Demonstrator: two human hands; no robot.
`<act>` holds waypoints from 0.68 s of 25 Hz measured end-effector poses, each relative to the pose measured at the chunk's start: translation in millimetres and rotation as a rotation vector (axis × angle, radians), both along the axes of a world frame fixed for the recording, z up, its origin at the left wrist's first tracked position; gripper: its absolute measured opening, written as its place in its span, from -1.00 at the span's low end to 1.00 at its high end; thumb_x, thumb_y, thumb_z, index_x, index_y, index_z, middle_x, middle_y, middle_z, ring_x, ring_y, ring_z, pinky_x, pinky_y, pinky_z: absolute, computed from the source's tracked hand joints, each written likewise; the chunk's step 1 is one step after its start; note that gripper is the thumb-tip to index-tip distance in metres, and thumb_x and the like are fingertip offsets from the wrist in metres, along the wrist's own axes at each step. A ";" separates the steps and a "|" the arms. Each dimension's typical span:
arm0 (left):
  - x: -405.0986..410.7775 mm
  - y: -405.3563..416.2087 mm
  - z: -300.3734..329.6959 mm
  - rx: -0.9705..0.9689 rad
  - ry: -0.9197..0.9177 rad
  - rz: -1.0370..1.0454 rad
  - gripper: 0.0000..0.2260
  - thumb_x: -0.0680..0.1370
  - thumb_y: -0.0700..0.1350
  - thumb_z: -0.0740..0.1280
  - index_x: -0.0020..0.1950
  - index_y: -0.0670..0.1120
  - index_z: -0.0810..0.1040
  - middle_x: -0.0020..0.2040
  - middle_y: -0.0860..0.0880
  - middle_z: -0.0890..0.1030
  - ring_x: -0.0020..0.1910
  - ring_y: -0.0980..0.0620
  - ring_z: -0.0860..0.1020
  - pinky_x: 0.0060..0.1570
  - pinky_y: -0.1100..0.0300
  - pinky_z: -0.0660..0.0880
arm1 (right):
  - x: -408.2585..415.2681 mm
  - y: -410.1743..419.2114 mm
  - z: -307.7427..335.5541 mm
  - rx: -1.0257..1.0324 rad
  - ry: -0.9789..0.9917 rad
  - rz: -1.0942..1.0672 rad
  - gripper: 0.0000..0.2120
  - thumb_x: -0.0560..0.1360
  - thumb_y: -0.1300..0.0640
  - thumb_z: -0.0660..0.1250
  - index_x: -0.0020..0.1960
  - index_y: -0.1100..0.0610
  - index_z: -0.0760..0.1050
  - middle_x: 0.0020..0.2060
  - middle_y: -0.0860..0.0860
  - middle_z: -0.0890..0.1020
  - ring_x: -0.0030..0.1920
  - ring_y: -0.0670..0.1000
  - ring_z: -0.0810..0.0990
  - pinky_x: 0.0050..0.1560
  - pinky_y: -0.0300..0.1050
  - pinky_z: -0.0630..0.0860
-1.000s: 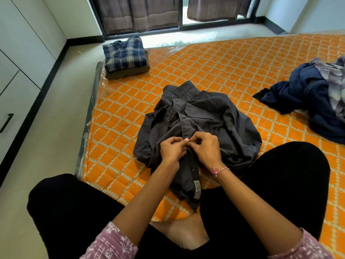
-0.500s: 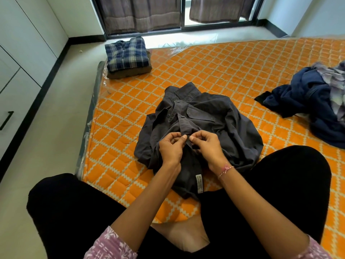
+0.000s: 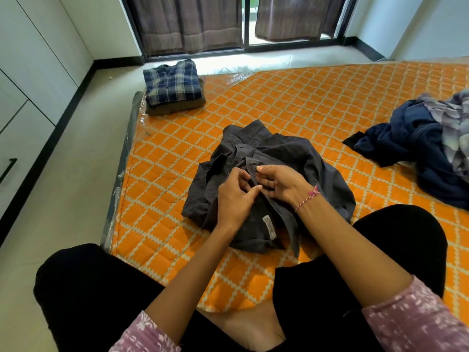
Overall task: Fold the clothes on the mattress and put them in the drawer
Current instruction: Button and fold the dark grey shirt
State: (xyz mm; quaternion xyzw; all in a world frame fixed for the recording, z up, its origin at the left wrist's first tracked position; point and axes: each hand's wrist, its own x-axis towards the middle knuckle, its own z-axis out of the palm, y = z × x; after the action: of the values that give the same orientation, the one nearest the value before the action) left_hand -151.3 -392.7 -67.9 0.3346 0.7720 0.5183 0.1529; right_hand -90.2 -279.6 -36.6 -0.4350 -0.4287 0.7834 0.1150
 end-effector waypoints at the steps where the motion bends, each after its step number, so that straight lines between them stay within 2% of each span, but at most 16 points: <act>1: 5.0 -1.7 -5.2 -0.037 0.090 0.010 -0.86 0.49 -0.12 0.43 -0.10 -0.09 0.48 -0.33 0.02 0.55 -0.38 0.08 0.55 -0.32 0.21 0.52 | -7.2 5.4 4.1 0.005 0.002 -0.003 -0.84 0.56 0.25 0.24 -0.18 0.11 0.48 -0.26 -0.02 0.54 -0.22 -0.09 0.53 -0.27 -0.17 0.45; 3: 13.9 -3.9 -15.6 -0.213 0.119 0.035 -0.88 0.52 -0.08 0.39 -0.02 -0.09 0.54 -0.23 -0.03 0.61 -0.25 0.00 0.60 -0.21 0.08 0.56 | -19.5 13.2 6.8 0.013 0.013 -0.026 -0.83 0.57 0.25 0.23 -0.18 0.12 0.48 -0.28 -0.01 0.52 -0.25 -0.10 0.52 -0.26 -0.18 0.46; 5: 16.4 -0.4 -25.8 -0.398 0.112 0.075 -0.79 0.53 -0.05 0.36 0.14 -0.05 0.53 -0.11 -0.08 0.63 -0.10 -0.08 0.60 -0.13 0.03 0.55 | -23.1 14.8 0.1 0.048 -0.010 -0.032 -0.84 0.57 0.25 0.23 -0.18 0.13 0.48 -0.27 -0.01 0.52 -0.24 -0.10 0.52 -0.21 -0.20 0.50; 7: 14.6 8.4 -30.5 -0.427 0.091 0.061 -0.80 0.56 -0.04 0.31 0.16 -0.04 0.52 -0.05 -0.11 0.62 -0.05 -0.13 0.60 -0.13 0.02 0.54 | -16.1 12.9 -14.1 0.152 -0.038 -0.003 -0.85 0.56 0.23 0.26 -0.18 0.11 0.47 -0.25 -0.01 0.55 -0.21 -0.09 0.54 -0.17 -0.21 0.50; 8: 13.5 14.0 -31.4 -0.429 0.088 0.048 -0.83 0.57 -0.03 0.29 0.12 -0.04 0.54 -0.03 -0.11 0.62 -0.04 -0.14 0.59 -0.15 0.04 0.52 | -9.0 10.8 -22.6 0.249 -0.048 0.022 -0.86 0.55 0.20 0.30 -0.18 0.10 0.47 -0.24 -0.02 0.55 -0.19 -0.09 0.54 -0.16 -0.21 0.49; 10: 11.3 22.7 -33.1 -0.462 0.095 0.019 -0.83 0.57 -0.02 0.27 0.05 -0.06 0.57 -0.01 -0.12 0.62 0.00 -0.16 0.58 -0.17 0.06 0.45 | 12.8 3.9 -40.2 0.570 -0.095 0.092 -0.87 0.49 0.12 0.40 -0.15 0.11 0.46 -0.23 -0.02 0.53 -0.18 -0.09 0.51 -0.16 -0.23 0.45; 13: 7.5 27.8 -39.5 -0.583 0.138 -0.036 -0.83 0.58 -0.04 0.25 0.03 -0.10 0.56 0.02 -0.15 0.60 0.04 -0.20 0.56 -0.15 0.04 0.42 | 43.5 -6.6 -58.2 1.099 -0.204 0.281 -0.64 0.35 0.03 0.51 -0.02 0.13 0.41 -0.15 -0.02 0.48 -0.14 -0.08 0.45 -0.14 -0.20 0.38; 15: 4.7 27.3 -48.9 -0.672 0.158 -0.115 -0.85 0.57 -0.05 0.26 0.00 -0.10 0.55 0.01 -0.15 0.61 0.04 -0.20 0.56 -0.11 0.02 0.46 | 53.5 -10.2 -60.5 1.303 -0.319 0.442 -0.55 0.31 -0.05 0.49 0.06 0.08 0.38 -0.07 -0.02 0.46 -0.03 -0.01 0.46 -0.05 -0.11 0.40; 17: 0.0 26.7 -57.1 -0.657 0.105 -0.135 -0.83 0.55 -0.01 0.29 -0.14 -0.09 0.54 -0.09 -0.14 0.63 -0.04 -0.19 0.59 -0.19 0.06 0.45 | 54.0 -16.4 -64.4 1.397 -0.509 0.666 -0.46 0.31 -0.12 0.44 0.16 0.06 0.34 0.04 -0.02 0.45 0.10 0.05 0.44 0.02 -0.02 0.38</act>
State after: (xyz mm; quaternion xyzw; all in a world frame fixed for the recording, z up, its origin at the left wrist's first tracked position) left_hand -151.3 -366.0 -125.0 0.3441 0.8807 0.2128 0.2464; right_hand -36.2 -295.9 -101.0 -0.2774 -0.9383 0.2057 0.0199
